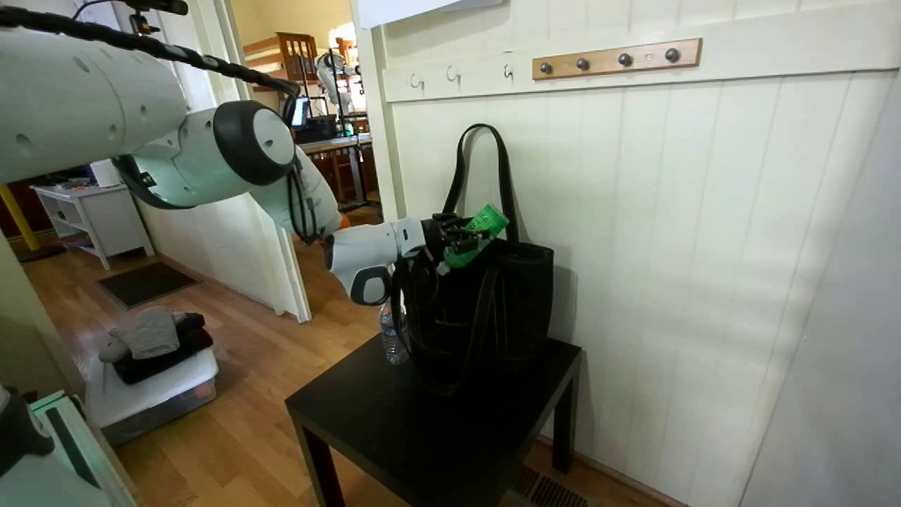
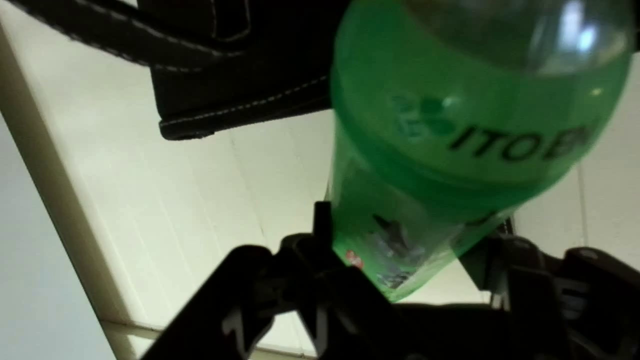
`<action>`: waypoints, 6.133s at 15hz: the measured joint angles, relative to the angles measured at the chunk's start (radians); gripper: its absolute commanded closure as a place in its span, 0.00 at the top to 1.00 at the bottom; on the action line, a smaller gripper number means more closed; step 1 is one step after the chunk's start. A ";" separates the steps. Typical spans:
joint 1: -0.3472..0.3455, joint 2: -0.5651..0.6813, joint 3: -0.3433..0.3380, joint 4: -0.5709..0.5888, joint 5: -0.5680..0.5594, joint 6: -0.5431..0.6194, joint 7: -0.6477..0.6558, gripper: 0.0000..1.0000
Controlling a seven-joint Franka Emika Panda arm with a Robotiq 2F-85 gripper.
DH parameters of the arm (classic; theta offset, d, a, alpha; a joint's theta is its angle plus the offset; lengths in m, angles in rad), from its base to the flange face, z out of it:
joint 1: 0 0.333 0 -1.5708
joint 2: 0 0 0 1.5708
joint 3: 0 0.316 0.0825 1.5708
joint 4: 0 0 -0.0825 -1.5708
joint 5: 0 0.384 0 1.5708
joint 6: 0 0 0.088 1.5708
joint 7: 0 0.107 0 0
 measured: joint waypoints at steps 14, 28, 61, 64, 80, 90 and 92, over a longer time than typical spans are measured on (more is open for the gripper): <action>-0.045 0.000 0.045 -0.028 -0.006 0.000 0.053 0.36; -0.073 -0.006 0.123 -0.015 -0.011 0.000 0.007 0.36; -0.054 -0.005 0.084 -0.051 -0.092 0.000 -0.135 0.36; 0.003 -0.005 0.011 -0.080 -0.052 0.000 -0.120 0.36; 0.069 -0.006 -0.123 -0.114 -0.111 0.000 0.120 0.36; 0.070 -0.004 -0.129 -0.136 -0.125 0.000 0.120 0.36; 0.067 -0.004 -0.127 -0.138 -0.126 0.000 0.120 0.36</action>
